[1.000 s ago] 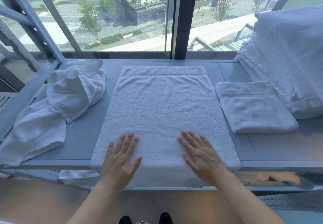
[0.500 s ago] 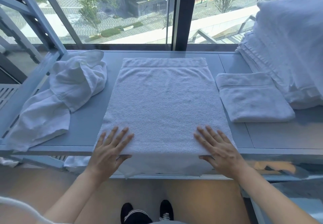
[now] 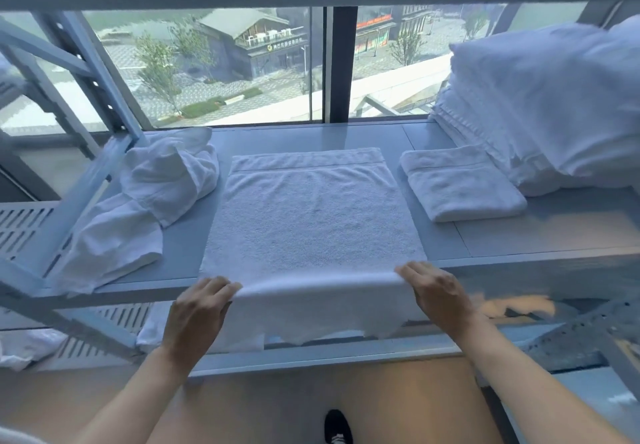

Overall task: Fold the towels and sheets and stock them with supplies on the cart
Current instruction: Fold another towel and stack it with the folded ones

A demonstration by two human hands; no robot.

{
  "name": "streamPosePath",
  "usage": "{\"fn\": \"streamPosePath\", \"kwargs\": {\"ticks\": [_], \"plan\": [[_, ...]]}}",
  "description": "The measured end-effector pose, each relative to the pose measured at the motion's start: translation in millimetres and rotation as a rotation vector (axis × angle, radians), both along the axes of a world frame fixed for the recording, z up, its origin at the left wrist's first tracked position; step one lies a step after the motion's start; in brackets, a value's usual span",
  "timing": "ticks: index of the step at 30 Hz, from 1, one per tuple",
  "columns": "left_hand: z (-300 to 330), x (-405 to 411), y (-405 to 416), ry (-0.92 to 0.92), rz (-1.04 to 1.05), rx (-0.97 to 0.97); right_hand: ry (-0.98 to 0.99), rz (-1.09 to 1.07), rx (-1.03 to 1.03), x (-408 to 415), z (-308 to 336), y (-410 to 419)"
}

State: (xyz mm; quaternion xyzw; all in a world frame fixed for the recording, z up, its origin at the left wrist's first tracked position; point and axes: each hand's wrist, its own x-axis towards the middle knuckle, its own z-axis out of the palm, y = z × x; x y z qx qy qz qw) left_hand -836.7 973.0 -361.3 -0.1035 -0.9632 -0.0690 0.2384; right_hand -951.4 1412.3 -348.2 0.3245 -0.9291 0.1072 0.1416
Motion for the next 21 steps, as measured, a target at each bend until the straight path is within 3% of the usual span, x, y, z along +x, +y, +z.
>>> {"fn": "streamPosePath", "kwargs": {"ticks": [11, 21], "plan": [[38.3, 149.9, -57.9, 0.022, 0.061, 0.204, 0.000, -0.055, -0.080, 135.7, 41.3, -17.0], [73.0, 225.4, -41.2, 0.097, -0.059, 0.280, 0.034, -0.212, -0.076, 231.1, 82.2, 18.7]]}}
